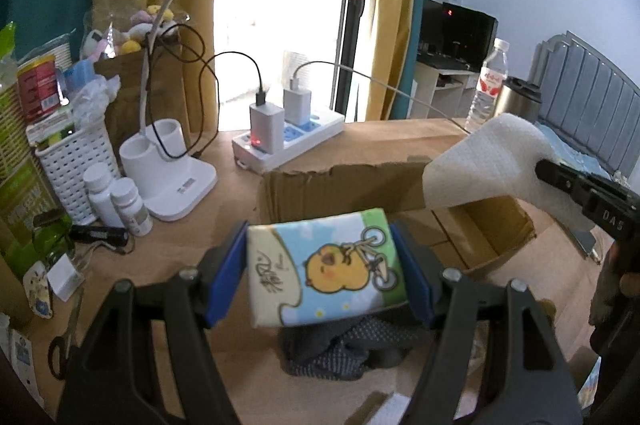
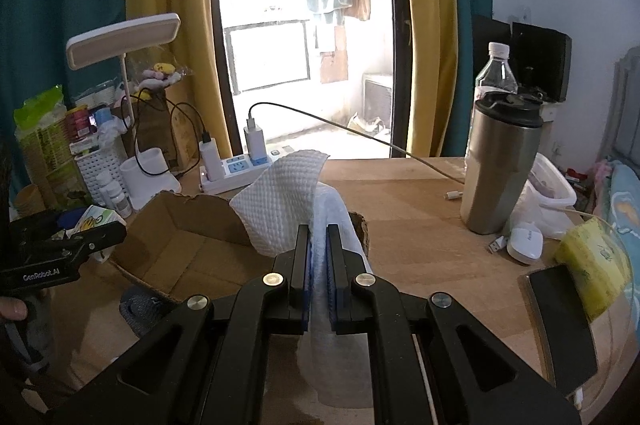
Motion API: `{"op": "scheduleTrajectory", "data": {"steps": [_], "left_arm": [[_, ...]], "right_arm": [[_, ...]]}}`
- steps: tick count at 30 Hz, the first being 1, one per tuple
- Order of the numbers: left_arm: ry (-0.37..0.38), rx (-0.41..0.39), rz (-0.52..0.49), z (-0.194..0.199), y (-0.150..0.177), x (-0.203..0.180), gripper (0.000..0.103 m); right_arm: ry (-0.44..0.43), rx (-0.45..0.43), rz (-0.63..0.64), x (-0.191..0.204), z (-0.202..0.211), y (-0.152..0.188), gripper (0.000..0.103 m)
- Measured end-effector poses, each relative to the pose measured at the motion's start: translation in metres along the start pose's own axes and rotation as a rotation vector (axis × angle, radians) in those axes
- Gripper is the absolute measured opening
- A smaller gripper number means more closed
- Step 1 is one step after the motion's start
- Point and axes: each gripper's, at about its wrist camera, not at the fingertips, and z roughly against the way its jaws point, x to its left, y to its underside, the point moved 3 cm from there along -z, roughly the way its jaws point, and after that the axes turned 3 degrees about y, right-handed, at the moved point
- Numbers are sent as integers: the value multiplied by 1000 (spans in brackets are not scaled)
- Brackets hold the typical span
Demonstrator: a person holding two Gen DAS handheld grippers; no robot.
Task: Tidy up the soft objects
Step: 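Carry the tissue pack with the left tool while the right tool carries the towel into the box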
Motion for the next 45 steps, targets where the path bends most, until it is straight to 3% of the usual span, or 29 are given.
{"op": "scheduleTrajectory", "data": {"steps": [13,26,28,32,36,40,45], "left_arm": [[27,48,-1,-32,-1,3,71],[60,108,-8,-51,5,1,71],[75,110,2,-50,5,0,71],[71,123,10,-51,6,1,72],[68,132,27,-51,7,1,77],[82,111,29,-44,5,0,87],[78,78,35,-30,2,-1,89]], "right_arm": [[-23,60,12,10,-39,-1,7],[-35,194,3,15,-68,20,8],[-35,206,0,15,-69,22,11],[-51,216,-5,16,-66,22,35],[-59,200,-2,18,-58,19,48],[-51,176,-7,17,-49,15,51],[-39,146,-11,15,-34,12,56]]}}
